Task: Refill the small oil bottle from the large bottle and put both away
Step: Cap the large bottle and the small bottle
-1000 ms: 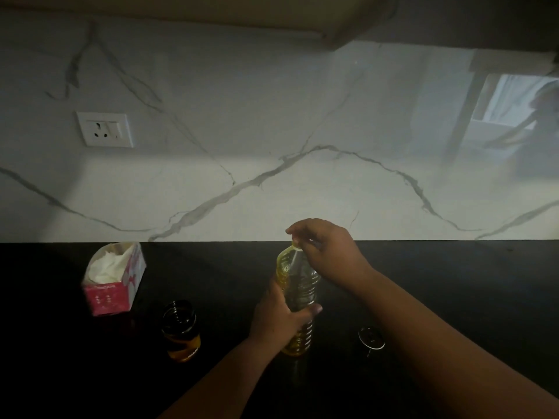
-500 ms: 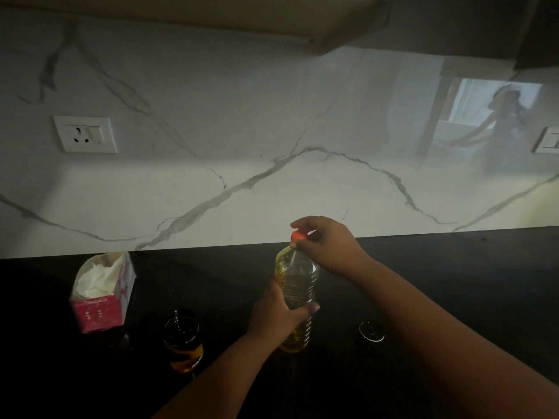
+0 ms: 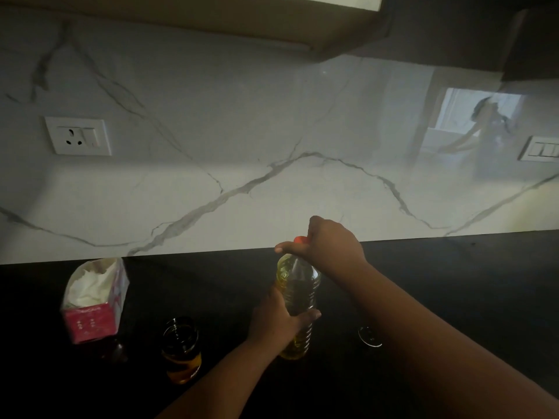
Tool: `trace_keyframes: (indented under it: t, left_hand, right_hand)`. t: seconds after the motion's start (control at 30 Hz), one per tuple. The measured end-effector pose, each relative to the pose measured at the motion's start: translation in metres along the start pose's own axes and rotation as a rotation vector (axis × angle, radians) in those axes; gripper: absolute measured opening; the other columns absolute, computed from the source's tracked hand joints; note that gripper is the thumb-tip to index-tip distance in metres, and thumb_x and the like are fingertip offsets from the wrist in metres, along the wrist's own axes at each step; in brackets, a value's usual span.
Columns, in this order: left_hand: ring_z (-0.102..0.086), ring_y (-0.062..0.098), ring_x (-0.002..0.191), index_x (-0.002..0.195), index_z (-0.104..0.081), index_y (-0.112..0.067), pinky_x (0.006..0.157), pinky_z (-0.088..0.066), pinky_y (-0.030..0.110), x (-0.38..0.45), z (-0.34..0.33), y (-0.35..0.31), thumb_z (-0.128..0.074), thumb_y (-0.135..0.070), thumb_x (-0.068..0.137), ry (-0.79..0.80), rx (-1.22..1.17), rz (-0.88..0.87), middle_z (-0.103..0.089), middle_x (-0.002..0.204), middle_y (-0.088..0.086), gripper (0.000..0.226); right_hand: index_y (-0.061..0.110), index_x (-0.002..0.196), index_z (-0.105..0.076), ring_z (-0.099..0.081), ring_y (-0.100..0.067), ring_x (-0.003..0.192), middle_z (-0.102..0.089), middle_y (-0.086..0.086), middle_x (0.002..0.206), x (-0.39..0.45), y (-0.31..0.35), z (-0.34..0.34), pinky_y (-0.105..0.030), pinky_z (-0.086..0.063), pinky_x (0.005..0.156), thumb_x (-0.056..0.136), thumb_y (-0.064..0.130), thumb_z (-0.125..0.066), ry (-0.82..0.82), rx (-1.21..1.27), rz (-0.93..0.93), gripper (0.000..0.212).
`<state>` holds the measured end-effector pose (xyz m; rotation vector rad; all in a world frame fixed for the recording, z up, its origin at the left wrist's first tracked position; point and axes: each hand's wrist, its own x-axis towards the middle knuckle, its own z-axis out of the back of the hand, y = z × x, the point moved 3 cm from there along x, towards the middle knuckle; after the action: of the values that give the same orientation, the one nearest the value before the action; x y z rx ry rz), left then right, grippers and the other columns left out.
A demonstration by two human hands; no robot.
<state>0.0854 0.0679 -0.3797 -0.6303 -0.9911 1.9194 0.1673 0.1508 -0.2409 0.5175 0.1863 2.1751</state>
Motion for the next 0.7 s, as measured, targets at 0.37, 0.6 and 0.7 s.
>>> trace_keyframes:
  t: [0.37, 0.6, 0.7]
  left_hand:
    - [-0.046, 0.021, 0.133, 0.149, -0.025, -0.024, 0.109, -0.043, 0.043, 0.001, 0.003, 0.0, -0.078, -0.065, 0.07, 0.006, 0.011, -0.021, -0.046, 0.144, -0.001, 0.103]
    - [-0.046, 0.021, 0.133, 0.148, -0.026, -0.023, 0.109, -0.043, 0.043, 0.001, 0.002, 0.001, -0.077, -0.067, 0.07, 0.008, 0.03, -0.01, -0.046, 0.144, 0.0, 0.103]
    - [-0.046, 0.021, 0.133, 0.149, -0.026, -0.022, 0.109, -0.043, 0.041, 0.002, 0.001, 0.001, -0.076, -0.067, 0.07, 0.002, 0.033, -0.012, -0.046, 0.144, 0.0, 0.104]
  right_hand:
    - [0.024, 0.123, -0.064, -0.058, -0.006, 0.107, -0.064, 0.003, 0.124, -0.002, -0.003, 0.003, -0.007, -0.037, 0.077, 0.093, 0.019, -0.059, 0.217, 0.432, 0.181, 0.03]
    - [0.022, 0.102, -0.07, -0.061, -0.009, 0.091, -0.069, 0.006, 0.1, 0.006, -0.007, 0.003, -0.015, -0.041, 0.065, 0.073, 0.053, -0.075, 0.099, 0.275, 0.133, 0.042]
    - [0.024, 0.095, -0.068, -0.059, -0.007, 0.083, -0.066, 0.008, 0.093, 0.006, -0.009, 0.002, -0.017, -0.038, 0.059, 0.063, 0.076, -0.066, 0.047, 0.192, 0.087, 0.061]
